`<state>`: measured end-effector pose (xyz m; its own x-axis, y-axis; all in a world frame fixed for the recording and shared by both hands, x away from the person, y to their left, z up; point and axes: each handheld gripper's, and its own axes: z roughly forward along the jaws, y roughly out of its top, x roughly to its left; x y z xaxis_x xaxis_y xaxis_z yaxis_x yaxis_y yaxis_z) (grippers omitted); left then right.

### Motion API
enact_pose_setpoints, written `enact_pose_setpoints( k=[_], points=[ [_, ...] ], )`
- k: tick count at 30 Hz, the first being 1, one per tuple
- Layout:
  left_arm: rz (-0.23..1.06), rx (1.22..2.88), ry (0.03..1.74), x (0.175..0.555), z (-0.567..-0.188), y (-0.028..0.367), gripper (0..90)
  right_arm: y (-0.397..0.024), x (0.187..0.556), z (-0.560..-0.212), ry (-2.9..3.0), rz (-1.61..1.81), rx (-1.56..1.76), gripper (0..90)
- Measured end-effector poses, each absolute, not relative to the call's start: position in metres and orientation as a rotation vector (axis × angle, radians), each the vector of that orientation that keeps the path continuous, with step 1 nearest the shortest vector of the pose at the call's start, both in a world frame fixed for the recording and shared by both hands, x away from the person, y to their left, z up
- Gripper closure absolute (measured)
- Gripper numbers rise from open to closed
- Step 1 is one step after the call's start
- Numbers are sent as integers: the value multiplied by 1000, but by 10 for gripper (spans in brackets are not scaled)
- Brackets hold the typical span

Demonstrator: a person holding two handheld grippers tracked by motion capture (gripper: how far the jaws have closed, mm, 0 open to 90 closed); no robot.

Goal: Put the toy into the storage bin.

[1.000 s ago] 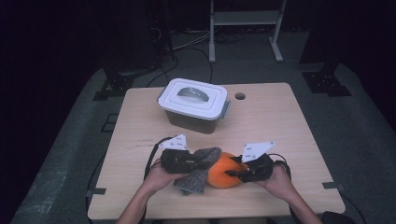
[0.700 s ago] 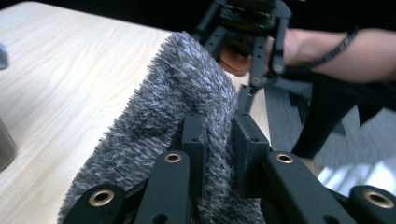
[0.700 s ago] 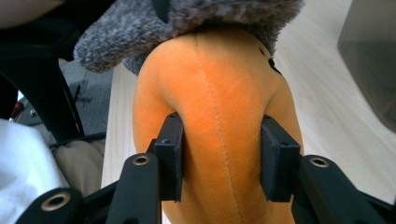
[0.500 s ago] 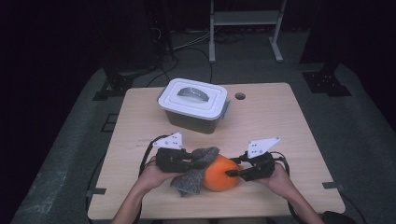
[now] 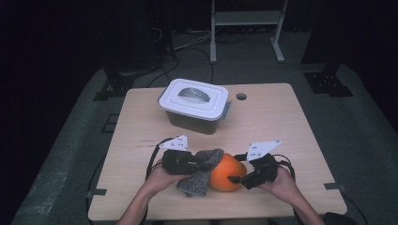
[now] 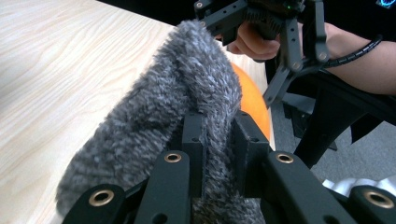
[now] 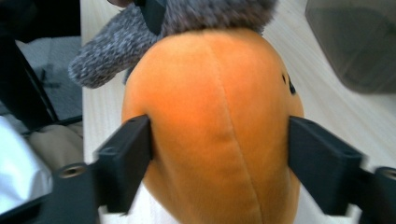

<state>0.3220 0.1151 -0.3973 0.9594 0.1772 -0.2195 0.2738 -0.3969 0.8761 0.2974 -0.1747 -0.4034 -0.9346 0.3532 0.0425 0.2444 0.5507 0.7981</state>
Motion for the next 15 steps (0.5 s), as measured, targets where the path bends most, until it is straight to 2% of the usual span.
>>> enact_pose_setpoints(
  k=[2,4,5,10,12,15],
  points=[
    [-103,1990,317,322,-394,115,773,-172,299,-402,2662,1328,485,432],
    [-103,1983,306,321,-389,116,774,-173,300,-400,2659,1362,456,532],
    [-103,1977,295,319,-386,116,773,-173,300,-400,2653,1393,444,552],
    [-95,1936,245,314,-371,113,773,-169,303,-405,2651,1575,425,555],
    [-79,1981,254,315,-375,110,773,-168,305,-410,2669,1552,413,553],
    [-109,1945,289,320,-385,117,774,-176,310,-415,2686,1543,409,548]
  ],
)
